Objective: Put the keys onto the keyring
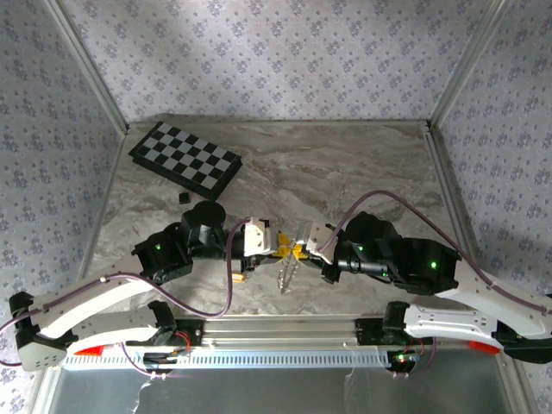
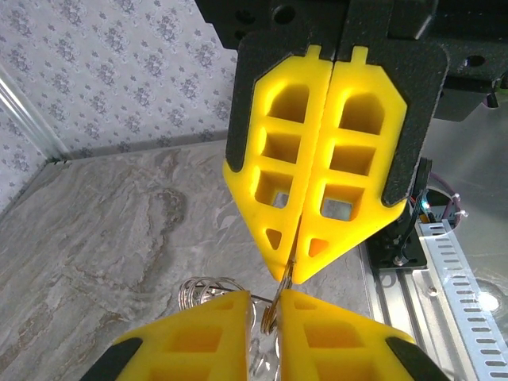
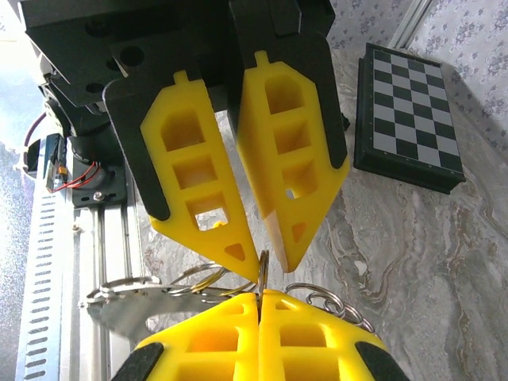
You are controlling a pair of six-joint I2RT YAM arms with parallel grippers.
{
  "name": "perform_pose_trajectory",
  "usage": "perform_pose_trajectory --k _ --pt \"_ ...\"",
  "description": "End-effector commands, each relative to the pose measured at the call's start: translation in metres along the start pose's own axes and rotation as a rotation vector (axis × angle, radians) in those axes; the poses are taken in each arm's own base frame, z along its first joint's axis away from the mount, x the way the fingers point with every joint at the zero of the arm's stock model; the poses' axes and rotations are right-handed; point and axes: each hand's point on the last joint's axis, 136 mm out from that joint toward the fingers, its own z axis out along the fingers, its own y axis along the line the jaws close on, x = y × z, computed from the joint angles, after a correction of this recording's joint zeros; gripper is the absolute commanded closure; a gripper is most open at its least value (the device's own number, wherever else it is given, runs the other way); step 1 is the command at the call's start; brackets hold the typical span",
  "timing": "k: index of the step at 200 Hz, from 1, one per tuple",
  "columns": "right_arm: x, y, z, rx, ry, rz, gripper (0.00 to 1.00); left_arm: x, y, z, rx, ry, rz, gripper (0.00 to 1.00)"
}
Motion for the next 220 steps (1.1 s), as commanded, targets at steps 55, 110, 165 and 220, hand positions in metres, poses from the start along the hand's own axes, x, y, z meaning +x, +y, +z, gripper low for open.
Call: perform_pose_trajectory --k 55,110,165,220 --pt "-0.021 0.001 -0.007 -0.003 -0.083 -0.019 1.0 -0.013 -0.008 -0.002 0.044 -0.05 0.023 1.0" --pt "-0.015 -0.001 -0.021 0.012 -0.106 0.046 0.65 -0.014 0.002 -0.007 -0.026 -0.059 0.016 1.0" --pt "-0.006 -0.007 -0.039 0.056 -0.144 0.118 0.19 -0.007 0.009 -0.01 -0.075 -0.035 -0.011 1.0" --pt "0.009 -0.043 -0.033 0.233 -0.03 0.252 0.03 0.009 0.013 -0.017 -0.14 -0.03 -0.069 1.0"
